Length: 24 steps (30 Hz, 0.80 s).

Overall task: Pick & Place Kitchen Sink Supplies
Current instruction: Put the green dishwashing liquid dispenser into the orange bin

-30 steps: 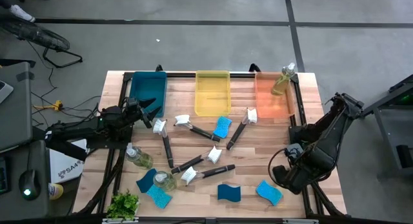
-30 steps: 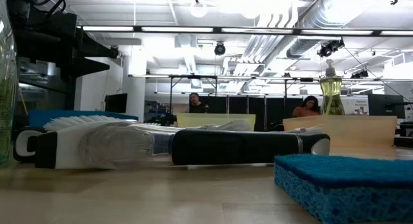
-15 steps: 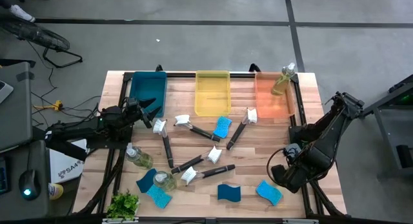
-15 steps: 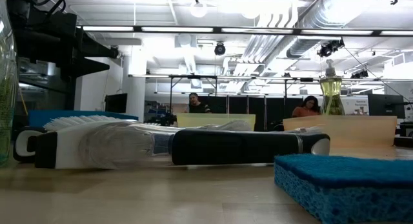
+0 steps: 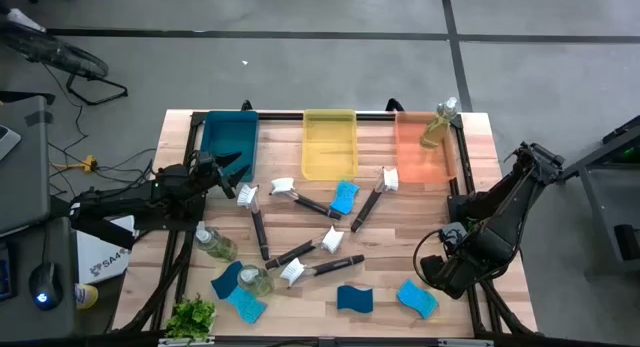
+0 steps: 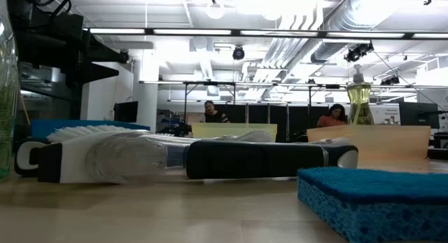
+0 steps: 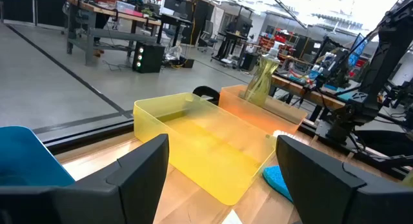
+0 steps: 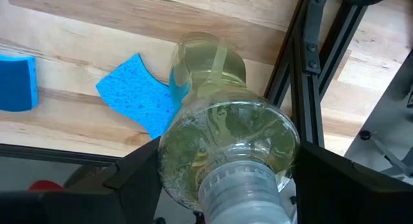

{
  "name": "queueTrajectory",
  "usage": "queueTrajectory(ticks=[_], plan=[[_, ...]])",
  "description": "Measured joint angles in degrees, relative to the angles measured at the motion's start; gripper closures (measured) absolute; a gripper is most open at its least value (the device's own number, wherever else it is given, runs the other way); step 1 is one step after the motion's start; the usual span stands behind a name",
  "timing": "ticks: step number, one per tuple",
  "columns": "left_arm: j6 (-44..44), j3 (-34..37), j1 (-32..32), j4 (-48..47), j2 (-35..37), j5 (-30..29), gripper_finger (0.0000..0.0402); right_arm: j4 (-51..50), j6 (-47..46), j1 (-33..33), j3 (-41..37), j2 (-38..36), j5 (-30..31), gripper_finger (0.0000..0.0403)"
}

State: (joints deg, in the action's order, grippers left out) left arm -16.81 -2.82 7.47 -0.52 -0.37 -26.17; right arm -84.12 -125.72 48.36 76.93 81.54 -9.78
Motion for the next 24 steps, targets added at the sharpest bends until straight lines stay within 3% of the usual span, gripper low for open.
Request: queueTrajectory(ticks=[24], plan=[[0.0,0.0,0.0,0.0,0.0,0.0,0.0121,-0.7,1.8,0.0,0.5,-0.3,0.9,0.0118]])
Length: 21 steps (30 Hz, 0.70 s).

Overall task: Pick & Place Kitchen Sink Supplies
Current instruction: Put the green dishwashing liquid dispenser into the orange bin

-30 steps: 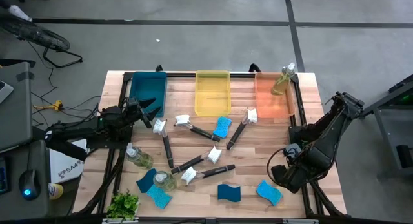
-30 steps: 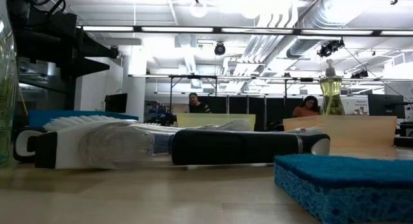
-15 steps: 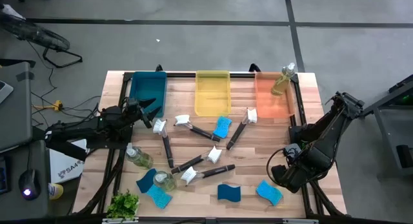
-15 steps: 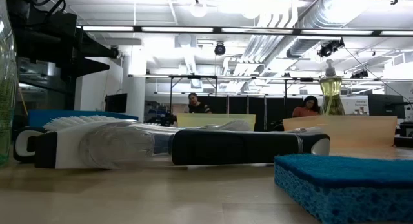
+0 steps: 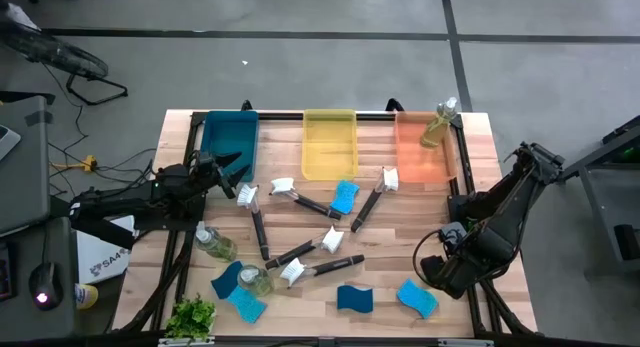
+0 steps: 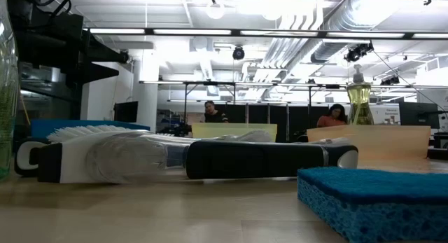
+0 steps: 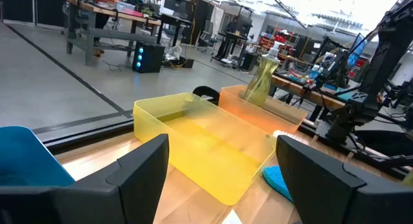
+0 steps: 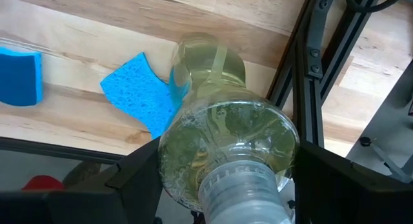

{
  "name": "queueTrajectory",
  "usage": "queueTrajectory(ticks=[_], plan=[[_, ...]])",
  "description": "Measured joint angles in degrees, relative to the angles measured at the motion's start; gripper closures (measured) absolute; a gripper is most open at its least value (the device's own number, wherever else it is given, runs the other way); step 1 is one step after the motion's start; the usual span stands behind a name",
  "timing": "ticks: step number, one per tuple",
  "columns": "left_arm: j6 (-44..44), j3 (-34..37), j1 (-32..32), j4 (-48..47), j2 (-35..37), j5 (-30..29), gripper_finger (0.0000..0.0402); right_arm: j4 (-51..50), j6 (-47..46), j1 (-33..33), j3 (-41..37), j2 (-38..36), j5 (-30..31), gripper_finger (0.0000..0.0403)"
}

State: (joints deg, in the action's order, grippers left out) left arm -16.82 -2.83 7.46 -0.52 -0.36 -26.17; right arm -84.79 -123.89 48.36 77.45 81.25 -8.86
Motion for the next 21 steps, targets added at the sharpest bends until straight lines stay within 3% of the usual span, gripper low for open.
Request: queueTrajectory(ticks=[9,21], plan=[[0.0,0.0,0.0,0.0,0.0,0.0,0.0121,0.1,1.7,-0.5,0.0,-1.4,0.1,0.0118],[0.0,0.0,0.0,0.0,0.0,0.0,0.0121,-0.4,8.6,-4.5,0.1,-5.5,4.9,0.0118]])
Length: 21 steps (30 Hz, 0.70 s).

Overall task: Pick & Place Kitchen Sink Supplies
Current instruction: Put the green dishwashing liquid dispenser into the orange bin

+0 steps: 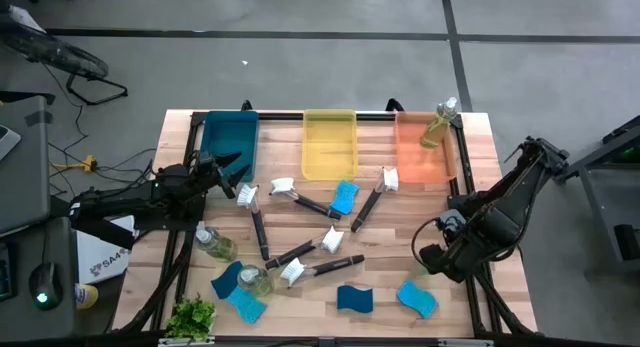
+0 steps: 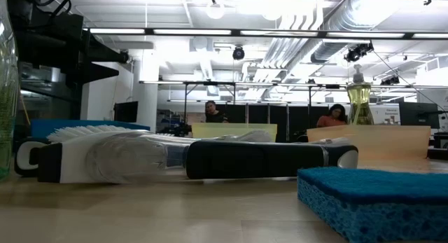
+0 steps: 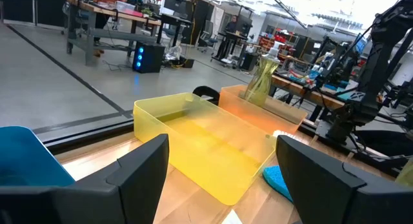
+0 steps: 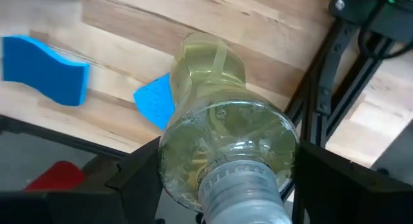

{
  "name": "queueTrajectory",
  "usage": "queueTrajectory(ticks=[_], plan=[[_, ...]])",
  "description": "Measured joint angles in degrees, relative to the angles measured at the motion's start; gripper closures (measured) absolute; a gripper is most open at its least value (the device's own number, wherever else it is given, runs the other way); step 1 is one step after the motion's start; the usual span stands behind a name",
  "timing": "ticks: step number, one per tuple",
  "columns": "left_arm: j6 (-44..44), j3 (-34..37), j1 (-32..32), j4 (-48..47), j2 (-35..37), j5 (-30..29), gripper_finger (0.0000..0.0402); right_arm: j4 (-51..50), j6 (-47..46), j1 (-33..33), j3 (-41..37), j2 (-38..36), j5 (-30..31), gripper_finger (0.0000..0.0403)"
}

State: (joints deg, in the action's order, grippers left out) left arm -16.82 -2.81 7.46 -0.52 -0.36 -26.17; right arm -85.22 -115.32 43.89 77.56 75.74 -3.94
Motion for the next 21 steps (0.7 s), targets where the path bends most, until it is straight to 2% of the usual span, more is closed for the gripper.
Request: queueTrajectory(ticks=[8,15,21], plan=[[0.0,0.0,0.0,0.0,0.0,0.0,0.0121,-0.2,9.4,-6.0,0.1,-4.1,3.1,0.0118],[0.0,0.0,0.0,0.0,0.0,0.0,0.0121,-0.4,18.5,-10.9,0.1,-9.5,8.2,0.0118],[0.0,0.0,0.0,0.0,0.0,0.0,0.0121,-5.1,25.4,-14.9,0.1,-14.3,12.9,0.0118]])
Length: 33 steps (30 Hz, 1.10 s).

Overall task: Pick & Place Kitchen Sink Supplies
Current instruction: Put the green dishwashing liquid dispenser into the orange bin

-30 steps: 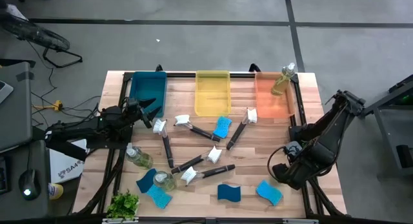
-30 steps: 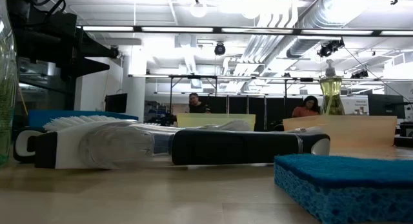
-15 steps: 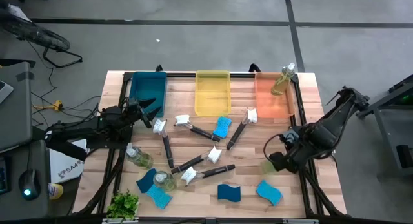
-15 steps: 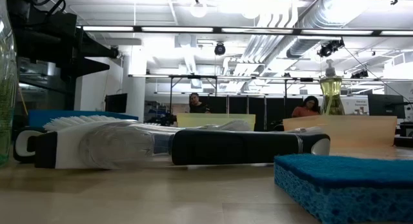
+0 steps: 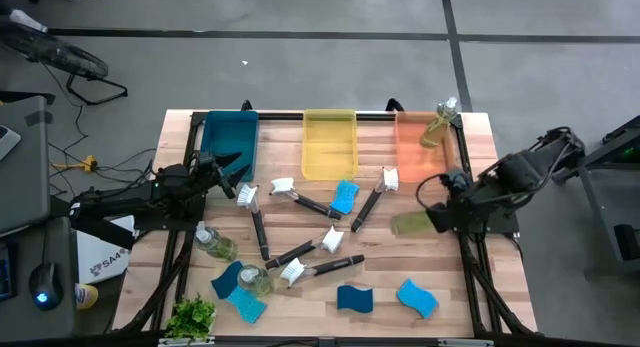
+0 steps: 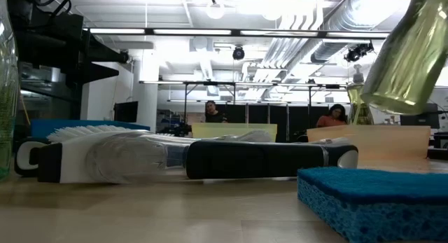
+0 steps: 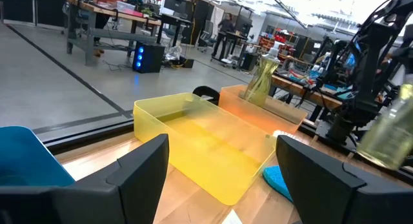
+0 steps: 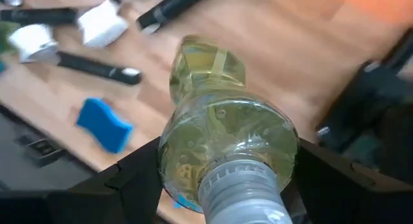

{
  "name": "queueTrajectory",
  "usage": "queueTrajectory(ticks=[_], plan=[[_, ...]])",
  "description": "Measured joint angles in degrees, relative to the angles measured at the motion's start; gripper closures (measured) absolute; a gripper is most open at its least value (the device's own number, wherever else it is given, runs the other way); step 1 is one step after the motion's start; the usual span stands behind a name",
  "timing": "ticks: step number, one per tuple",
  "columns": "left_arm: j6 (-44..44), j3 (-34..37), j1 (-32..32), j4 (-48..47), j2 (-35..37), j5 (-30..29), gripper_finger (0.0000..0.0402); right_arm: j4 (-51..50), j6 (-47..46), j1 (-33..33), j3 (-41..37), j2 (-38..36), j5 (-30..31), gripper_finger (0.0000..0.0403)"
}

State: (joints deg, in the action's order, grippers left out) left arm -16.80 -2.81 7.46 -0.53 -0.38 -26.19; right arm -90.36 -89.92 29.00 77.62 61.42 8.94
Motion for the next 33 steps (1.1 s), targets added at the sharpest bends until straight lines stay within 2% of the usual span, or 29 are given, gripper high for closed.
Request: queueTrajectory(ticks=[6,18,24,33], plan=[[0.0,0.0,0.0,0.0,0.0,0.0,0.0121,0.7,7.0,-4.2,0.0,-5.1,4.8,0.0118],[0.0,0.0,0.0,0.0,0.0,0.0,0.0121,0.4,23.3,-15.8,1.1,-11.1,9.3,0.0118],[0.0,0.0,0.0,0.0,0.0,0.0,0.0121,0.3,30.5,-26.2,5.2,-9.2,9.5,0.0118],[0.0,0.0,0.0,0.0,0.0,0.0,0.0121,0.4,38.4,-41.7,10.4,-2.1,3.5,0.0118]])
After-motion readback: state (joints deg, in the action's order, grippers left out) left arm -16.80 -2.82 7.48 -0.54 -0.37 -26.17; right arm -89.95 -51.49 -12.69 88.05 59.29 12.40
